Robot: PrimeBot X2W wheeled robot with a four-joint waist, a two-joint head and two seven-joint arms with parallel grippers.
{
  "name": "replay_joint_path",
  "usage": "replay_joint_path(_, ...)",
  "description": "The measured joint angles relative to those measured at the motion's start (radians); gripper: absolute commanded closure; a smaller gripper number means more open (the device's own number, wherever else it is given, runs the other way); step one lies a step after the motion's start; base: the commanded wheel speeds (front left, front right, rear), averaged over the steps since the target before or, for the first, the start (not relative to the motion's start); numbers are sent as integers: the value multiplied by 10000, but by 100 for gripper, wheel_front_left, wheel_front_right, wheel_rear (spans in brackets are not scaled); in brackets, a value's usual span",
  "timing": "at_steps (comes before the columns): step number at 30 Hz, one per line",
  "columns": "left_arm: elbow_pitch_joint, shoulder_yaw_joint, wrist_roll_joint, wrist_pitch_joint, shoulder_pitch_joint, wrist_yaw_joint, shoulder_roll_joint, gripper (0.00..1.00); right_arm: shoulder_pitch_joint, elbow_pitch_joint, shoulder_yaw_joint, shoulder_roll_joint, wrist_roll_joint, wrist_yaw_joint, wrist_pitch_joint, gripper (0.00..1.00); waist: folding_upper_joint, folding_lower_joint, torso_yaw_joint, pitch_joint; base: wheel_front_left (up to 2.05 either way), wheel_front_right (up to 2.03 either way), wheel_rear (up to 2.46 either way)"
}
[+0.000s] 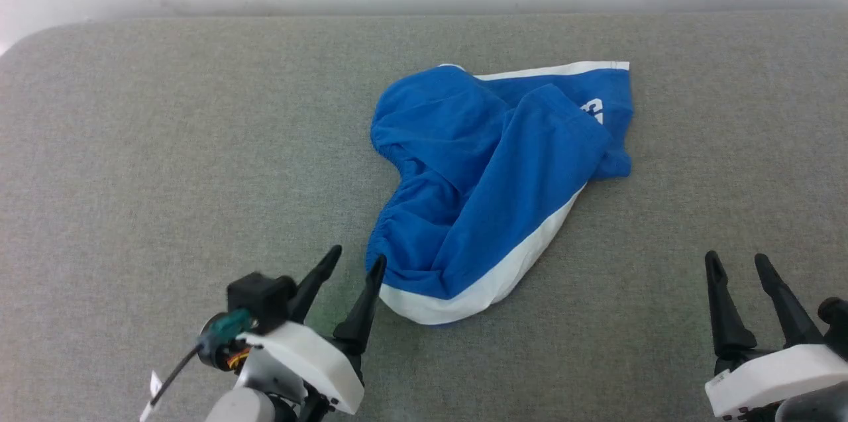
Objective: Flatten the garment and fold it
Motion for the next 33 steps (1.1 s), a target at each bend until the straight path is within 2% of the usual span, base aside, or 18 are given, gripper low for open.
replay_joint_path(6,314,-614,-464,1684,-536,-77,754,0,-60,23,146,2,8,0,67,0,0,0,-51,189,0,0,0)
replay_joint_path(10,445,-738,-660,1831,-755,-81,949,0,-221,36,194,0,10,0,71,0,0,0,-143,293,0,0,0)
replay_joint_path(15,872,-1108,-1152,1987,-957,-82,915,0,-260,38,184,0,8,0,119,0,0,0,-267,376,0,0,0)
replay_joint_path(16,947,-1279,-1323,2113,-992,-82,917,25,-281,40,180,0,8,0,138,0,0,0,-289,383,0,0,0)
replay_joint_path(17,955,-1452,-1471,2184,-1032,-82,932,72,-305,40,182,0,8,0,140,0,0,-1,-310,389,0,0,0)
replay_joint_path(18,957,-1586,-1603,2194,-1081,-84,943,100,-336,42,178,0,8,0,142,0,0,0,-329,392,0,0,0)
replay_joint_path(23,909,-1582,-2242,1774,-1270,-84,974,100,-374,40,71,0,8,0,196,0,0,-1,-304,368,0,0,0)
replay_joint_path(27,324,-654,-3010,1152,-1316,-50,1014,100,-374,31,23,0,8,0,234,0,0,0,-195,363,0,0,0)
replay_joint_path(29,-88,8,-3212,807,-1309,314,1139,100,-373,25,-12,-2,8,0,318,0,0,0,-128,373,0,0,0)
replay_joint_path(32,-650,1081,-3200,219,-1029,1325,1400,100,-372,33,-27,0,8,0,408,0,0,0,-33,405,0,0,0)
replay_joint_path(33,-800,1315,-3137,105,-828,1624,1476,95,-372,38,-33,0,10,0,424,0,0,0,-5,419,0,0,0)
